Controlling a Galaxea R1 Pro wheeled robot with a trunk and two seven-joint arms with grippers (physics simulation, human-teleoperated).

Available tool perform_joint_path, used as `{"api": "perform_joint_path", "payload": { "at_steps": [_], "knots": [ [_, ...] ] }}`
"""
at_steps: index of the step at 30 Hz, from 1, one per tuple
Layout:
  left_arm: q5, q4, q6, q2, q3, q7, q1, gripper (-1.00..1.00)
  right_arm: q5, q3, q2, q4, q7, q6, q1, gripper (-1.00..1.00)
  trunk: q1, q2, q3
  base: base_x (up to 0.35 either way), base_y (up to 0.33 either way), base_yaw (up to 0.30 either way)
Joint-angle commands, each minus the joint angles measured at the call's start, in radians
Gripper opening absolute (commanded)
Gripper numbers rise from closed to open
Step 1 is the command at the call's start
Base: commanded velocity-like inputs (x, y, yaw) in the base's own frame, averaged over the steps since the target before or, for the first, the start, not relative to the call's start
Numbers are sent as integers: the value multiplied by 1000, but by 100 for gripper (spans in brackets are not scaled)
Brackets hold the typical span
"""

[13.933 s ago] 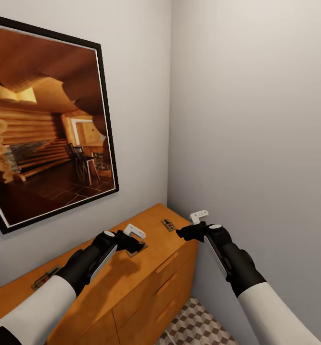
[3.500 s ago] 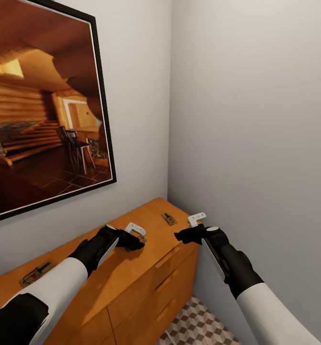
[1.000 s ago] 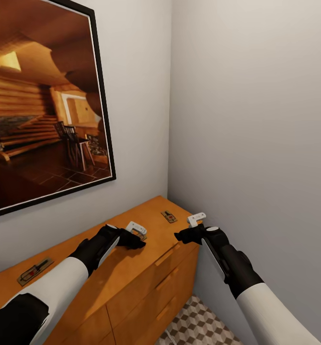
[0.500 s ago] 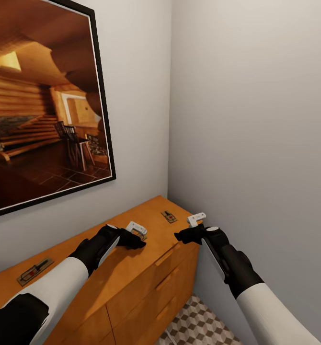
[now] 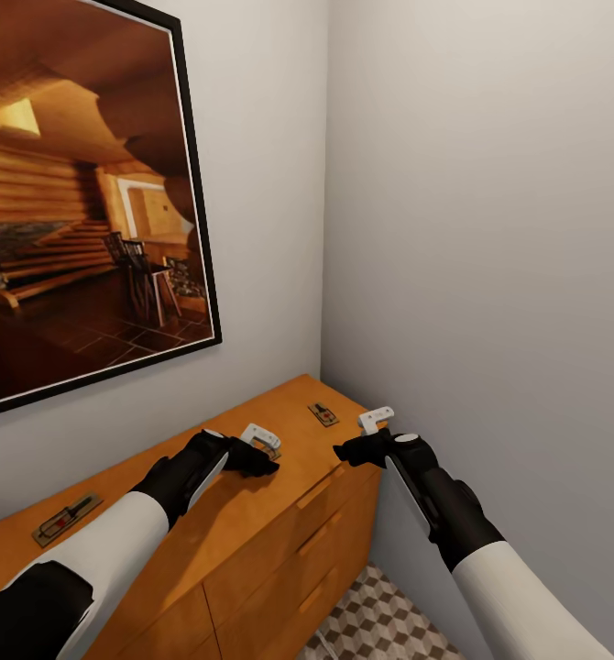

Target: Take the four mousetraps from the cabinet in the bathroom and place them on the bathroom floor. Make sure all four end up on the same floor surface, and ensure that at least two of them are either under or directly next to the same bathroom sink.

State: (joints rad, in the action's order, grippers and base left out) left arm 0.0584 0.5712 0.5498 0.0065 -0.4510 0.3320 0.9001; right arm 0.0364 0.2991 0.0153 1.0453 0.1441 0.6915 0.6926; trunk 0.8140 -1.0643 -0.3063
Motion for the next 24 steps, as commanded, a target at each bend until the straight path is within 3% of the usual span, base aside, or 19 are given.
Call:
{"api": "perform_joint_path", "payload": {
  "at_steps": [1,3,4,24],
  "knots": [
    [-9,-12,4,1,-5,-2,0,100,3,0,0,1,0,5,1,100,0,-1,-2,0,0,0],
    [-9,-12,4,1,-5,-2,0,100,3,0,0,1,0,5,1,100,0,-1,-2,0,0,0],
    [-9,-12,4,1,-5,-2,0,-100,3,0,0,1,0,5,1,100,0,-1,-2,0,0,0],
    [-9,-12,4,0,-4,-2,0,-100,3,0,0,1,0,5,1,100,0,-1,-2,0,0,0]
  ]
}}
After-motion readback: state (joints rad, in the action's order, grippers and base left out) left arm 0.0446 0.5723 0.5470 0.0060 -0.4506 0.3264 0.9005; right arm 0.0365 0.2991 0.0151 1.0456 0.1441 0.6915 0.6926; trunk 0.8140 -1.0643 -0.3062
